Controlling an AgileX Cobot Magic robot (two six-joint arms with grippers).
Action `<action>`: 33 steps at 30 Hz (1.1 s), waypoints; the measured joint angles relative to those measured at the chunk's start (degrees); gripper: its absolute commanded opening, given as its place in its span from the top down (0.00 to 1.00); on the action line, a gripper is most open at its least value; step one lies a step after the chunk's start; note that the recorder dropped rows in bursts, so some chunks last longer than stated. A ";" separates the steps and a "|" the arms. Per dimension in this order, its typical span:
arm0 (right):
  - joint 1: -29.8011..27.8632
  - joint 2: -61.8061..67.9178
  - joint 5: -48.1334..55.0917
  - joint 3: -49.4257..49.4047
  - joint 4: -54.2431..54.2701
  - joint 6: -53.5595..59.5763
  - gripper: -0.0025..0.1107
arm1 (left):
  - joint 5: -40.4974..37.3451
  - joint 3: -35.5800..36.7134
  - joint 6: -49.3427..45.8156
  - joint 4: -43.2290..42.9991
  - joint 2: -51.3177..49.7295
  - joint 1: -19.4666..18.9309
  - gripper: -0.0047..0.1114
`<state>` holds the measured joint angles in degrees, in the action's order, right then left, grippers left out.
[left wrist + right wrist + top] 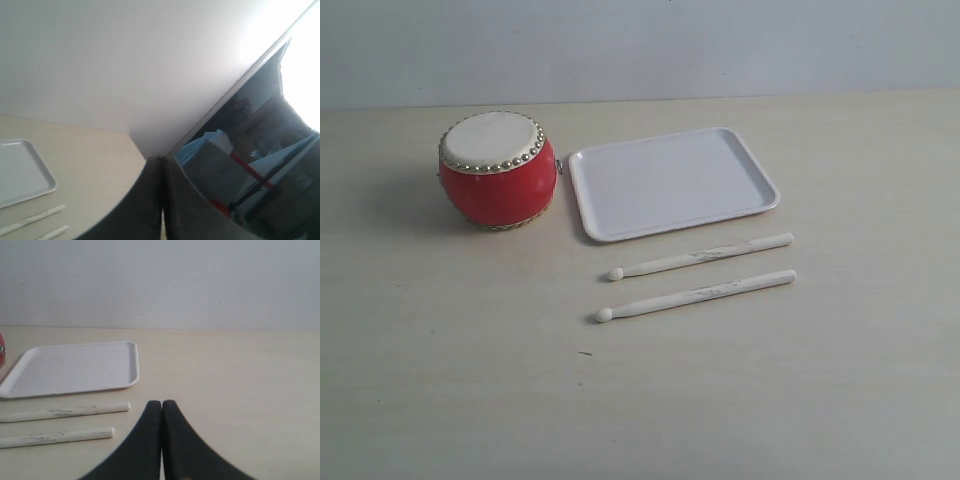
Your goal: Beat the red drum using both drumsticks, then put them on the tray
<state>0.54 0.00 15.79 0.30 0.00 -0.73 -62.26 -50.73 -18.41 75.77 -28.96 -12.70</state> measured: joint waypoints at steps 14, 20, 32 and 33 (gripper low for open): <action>0.00 0.00 0.00 0.00 0.00 0.00 0.98 | 13.22 0.03 -25.42 -0.45 -12.55 30.16 0.96; 0.00 0.00 0.00 0.00 0.00 0.00 0.98 | 14.79 0.03 -28.19 -3.04 -16.17 35.98 0.96; 0.00 0.00 -0.10 0.00 0.00 0.00 0.98 | 19.08 -3.49 -9.27 -26.42 -22.23 43.19 0.96; 0.00 0.00 -0.10 0.00 0.00 0.00 0.98 | 19.93 -4.49 1.97 -33.48 -22.44 44.01 0.96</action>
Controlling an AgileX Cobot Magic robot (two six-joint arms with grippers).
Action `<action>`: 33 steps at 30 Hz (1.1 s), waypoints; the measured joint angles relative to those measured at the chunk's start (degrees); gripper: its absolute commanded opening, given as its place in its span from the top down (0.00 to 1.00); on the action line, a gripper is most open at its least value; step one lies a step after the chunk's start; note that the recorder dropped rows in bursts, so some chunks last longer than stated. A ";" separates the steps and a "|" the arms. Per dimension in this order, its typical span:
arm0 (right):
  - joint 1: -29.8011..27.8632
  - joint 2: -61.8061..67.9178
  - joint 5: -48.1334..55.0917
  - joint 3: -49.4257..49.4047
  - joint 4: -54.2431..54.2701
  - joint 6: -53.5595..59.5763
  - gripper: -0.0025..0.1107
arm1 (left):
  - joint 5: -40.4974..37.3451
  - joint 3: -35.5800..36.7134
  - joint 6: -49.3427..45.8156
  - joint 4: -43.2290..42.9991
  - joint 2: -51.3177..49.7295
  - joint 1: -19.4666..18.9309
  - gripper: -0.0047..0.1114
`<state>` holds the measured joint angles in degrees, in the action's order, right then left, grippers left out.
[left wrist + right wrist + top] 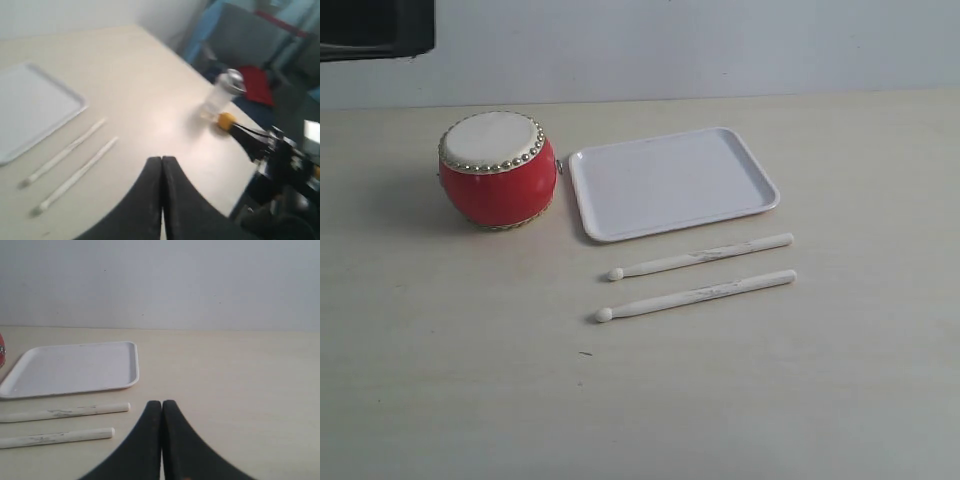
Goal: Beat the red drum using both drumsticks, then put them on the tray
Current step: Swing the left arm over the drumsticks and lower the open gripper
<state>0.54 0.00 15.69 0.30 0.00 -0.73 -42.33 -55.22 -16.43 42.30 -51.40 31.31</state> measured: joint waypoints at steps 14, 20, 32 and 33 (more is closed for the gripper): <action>0.00 0.00 0.00 0.00 0.00 0.00 0.98 | 9.57 -2.33 91.96 -47.33 -9.73 15.76 0.96; 0.00 0.00 0.00 0.00 0.00 0.00 0.98 | 4.24 -3.90 108.95 -50.70 -22.74 19.06 0.96; 0.00 0.00 0.00 0.00 0.00 0.00 0.98 | -14.38 -19.78 109.30 -52.07 -34.87 23.05 0.96; 0.00 0.00 0.00 0.00 0.00 0.00 0.98 | -14.11 -19.92 111.64 -51.03 -35.22 23.34 0.96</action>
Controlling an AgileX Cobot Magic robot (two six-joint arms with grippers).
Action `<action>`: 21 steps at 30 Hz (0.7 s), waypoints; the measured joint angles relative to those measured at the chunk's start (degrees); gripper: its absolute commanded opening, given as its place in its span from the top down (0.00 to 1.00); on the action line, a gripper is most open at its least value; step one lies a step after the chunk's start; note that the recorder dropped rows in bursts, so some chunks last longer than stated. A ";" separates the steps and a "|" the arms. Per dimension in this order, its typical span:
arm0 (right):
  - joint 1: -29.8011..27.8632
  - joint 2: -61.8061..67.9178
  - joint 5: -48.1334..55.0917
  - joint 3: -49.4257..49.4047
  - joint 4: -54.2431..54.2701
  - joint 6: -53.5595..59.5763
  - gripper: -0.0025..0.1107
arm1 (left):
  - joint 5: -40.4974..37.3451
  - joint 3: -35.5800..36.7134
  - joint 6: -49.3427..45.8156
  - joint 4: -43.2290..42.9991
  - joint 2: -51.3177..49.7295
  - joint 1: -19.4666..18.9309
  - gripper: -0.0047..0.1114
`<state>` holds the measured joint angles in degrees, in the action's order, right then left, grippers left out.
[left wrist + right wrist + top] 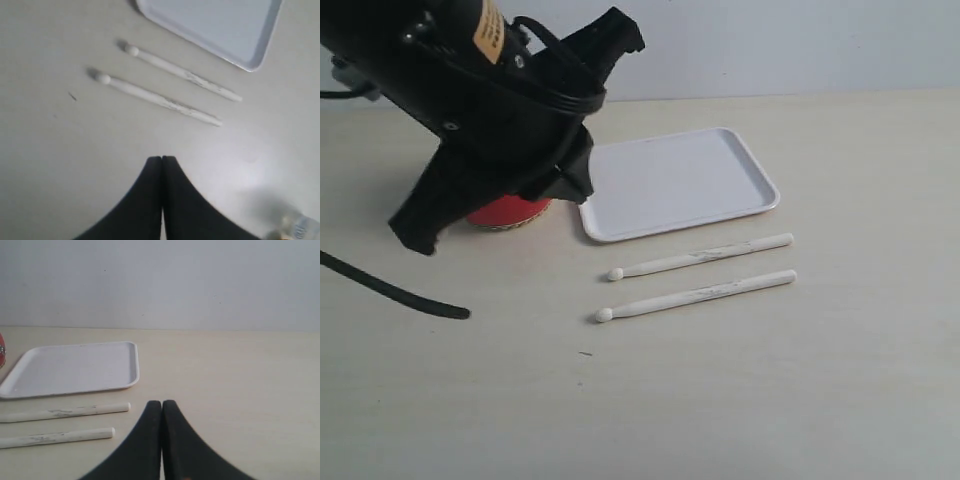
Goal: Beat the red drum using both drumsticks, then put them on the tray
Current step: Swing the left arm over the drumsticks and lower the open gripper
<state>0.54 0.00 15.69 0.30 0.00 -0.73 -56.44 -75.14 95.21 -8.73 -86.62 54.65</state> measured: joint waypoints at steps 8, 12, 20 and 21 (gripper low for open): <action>0.00 0.00 0.00 0.00 0.00 0.00 0.98 | 10.33 -0.09 5.75 12.38 -4.89 3.69 0.96; 0.00 0.00 0.00 0.00 0.00 0.00 0.98 | 16.52 -0.09 5.74 12.63 -8.21 4.77 0.96; 0.00 0.00 0.00 0.00 0.00 0.00 0.98 | 18.87 -0.09 15.98 12.75 -12.63 4.99 0.96; 0.00 0.00 0.00 0.00 0.00 0.00 0.98 | 18.98 -0.09 19.51 12.86 -13.05 4.99 0.96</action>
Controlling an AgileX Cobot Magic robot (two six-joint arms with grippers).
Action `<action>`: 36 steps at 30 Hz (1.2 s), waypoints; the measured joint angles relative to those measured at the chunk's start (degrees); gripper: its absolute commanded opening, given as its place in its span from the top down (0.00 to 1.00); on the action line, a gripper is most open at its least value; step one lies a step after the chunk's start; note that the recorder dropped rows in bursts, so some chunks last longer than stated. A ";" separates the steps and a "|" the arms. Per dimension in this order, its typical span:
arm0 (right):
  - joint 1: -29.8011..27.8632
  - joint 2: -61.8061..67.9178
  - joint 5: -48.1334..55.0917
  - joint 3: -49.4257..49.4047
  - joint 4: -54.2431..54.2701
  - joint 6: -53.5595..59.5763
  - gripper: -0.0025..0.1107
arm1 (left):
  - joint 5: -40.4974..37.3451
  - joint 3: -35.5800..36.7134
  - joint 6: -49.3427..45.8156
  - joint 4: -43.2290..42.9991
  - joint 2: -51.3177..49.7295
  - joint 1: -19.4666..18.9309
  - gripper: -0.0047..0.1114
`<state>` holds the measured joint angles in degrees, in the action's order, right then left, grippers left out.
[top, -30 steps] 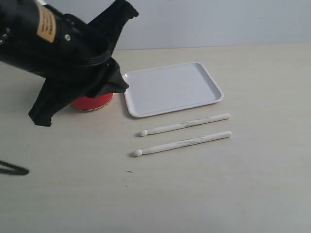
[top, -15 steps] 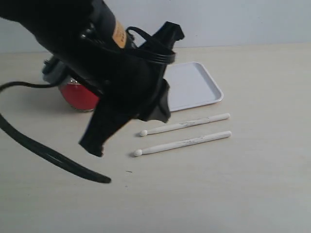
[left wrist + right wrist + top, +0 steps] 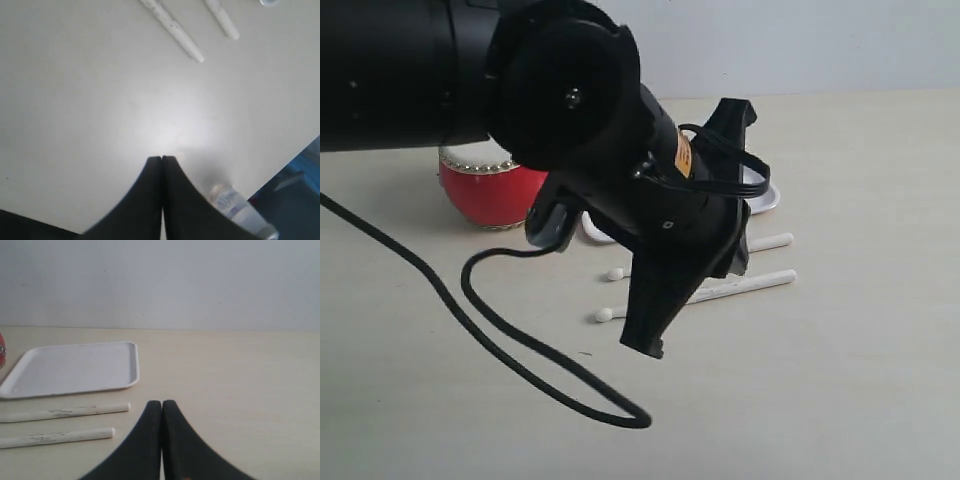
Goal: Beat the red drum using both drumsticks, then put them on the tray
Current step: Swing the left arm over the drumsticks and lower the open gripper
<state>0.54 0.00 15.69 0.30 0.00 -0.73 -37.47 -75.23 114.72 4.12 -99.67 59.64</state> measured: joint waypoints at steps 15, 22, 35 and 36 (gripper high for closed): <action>0.00 0.00 0.00 0.00 0.00 0.00 0.98 | -13.02 -4.92 6.26 6.24 -9.51 -2.47 0.96; 0.00 0.00 0.00 0.00 0.00 0.00 0.98 | -30.65 -19.77 6.26 -2.33 -13.01 -3.01 0.96; 0.00 0.00 0.00 0.00 0.00 0.00 0.98 | -31.62 -39.31 6.26 -3.40 -26.54 -3.01 0.96; 0.00 0.00 0.00 0.00 0.00 0.00 0.98 | -31.62 -39.94 6.26 -3.51 -27.55 -3.01 0.96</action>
<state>0.54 0.00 15.69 0.30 0.00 -0.73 -69.09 -115.17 120.98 0.62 -127.21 56.63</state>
